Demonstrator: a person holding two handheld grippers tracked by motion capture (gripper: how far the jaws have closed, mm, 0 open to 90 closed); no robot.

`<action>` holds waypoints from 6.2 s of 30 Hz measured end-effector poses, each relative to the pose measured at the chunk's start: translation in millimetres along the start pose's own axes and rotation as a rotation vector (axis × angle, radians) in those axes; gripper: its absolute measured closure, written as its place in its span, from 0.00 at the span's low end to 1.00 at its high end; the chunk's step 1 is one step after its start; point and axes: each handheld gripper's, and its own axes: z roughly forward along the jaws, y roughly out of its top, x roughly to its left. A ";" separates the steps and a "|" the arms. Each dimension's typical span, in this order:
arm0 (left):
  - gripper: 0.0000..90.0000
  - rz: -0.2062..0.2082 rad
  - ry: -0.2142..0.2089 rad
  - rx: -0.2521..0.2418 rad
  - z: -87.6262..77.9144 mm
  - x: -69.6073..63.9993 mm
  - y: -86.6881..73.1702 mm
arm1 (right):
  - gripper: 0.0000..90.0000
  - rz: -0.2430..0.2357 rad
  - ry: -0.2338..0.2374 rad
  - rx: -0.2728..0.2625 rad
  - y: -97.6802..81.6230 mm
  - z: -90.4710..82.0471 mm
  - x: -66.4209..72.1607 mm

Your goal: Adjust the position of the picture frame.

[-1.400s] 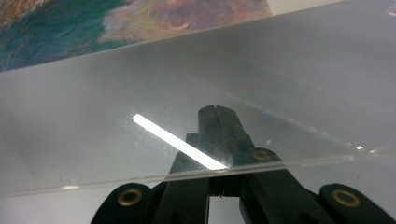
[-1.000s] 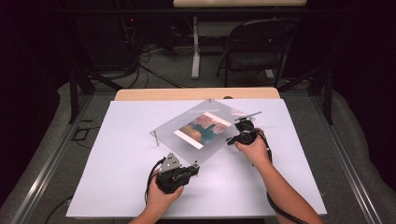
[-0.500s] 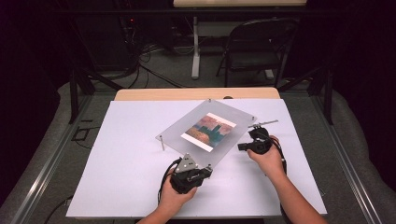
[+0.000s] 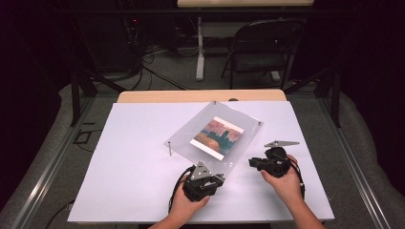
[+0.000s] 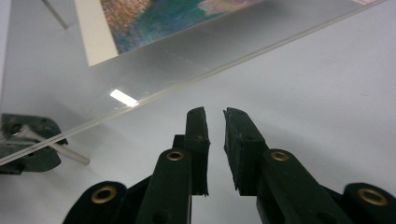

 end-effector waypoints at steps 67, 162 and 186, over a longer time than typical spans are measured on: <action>0.84 -0.135 0.324 -0.031 -55.3 152.9 -14.3 | 0.64 -0.111 -0.004 -0.168 -53.1 -17.1 43.1; 0.95 -0.146 0.147 -0.020 -92.2 85.0 -12.5 | 0.95 -0.106 0.094 -0.128 -35.8 1.2 42.1; 0.95 -0.210 0.210 -0.074 -98.2 95.5 -13.6 | 0.95 -0.113 0.097 -0.148 -11.8 20.2 40.7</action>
